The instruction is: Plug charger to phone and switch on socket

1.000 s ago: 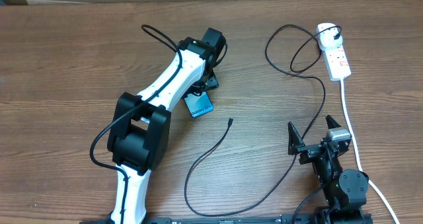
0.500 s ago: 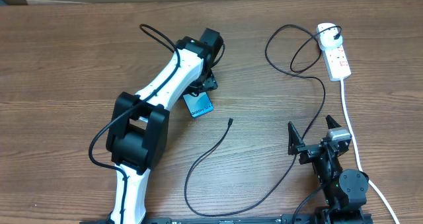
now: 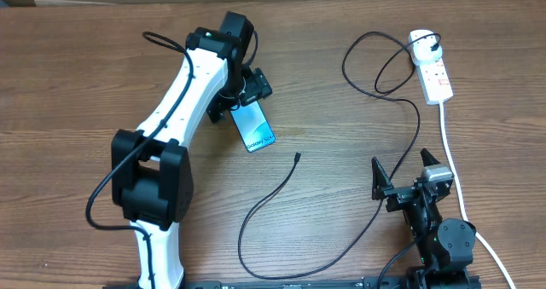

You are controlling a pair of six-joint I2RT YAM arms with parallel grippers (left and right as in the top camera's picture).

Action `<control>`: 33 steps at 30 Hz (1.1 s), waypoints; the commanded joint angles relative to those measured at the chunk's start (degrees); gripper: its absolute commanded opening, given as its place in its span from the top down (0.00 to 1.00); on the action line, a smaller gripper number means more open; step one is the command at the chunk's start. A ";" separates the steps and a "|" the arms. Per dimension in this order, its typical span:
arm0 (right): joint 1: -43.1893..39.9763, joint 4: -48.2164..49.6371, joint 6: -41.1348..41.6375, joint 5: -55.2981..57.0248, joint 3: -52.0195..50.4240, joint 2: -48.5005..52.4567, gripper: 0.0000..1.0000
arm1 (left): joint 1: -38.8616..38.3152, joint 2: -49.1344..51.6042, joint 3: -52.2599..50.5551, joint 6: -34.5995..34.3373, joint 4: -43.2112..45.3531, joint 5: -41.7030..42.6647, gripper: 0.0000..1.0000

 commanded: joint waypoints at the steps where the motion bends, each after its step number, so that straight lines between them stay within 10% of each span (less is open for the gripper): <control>1: 0.24 0.24 0.13 0.33 -0.59 -0.37 0.00 | -0.57 4.20 0.04 0.66 0.11 0.20 0.00; 33: 0.24 0.24 0.13 0.33 -0.59 -0.37 0.00 | -2.84 12.61 -6.49 -4.13 12.68 -12.15 0.00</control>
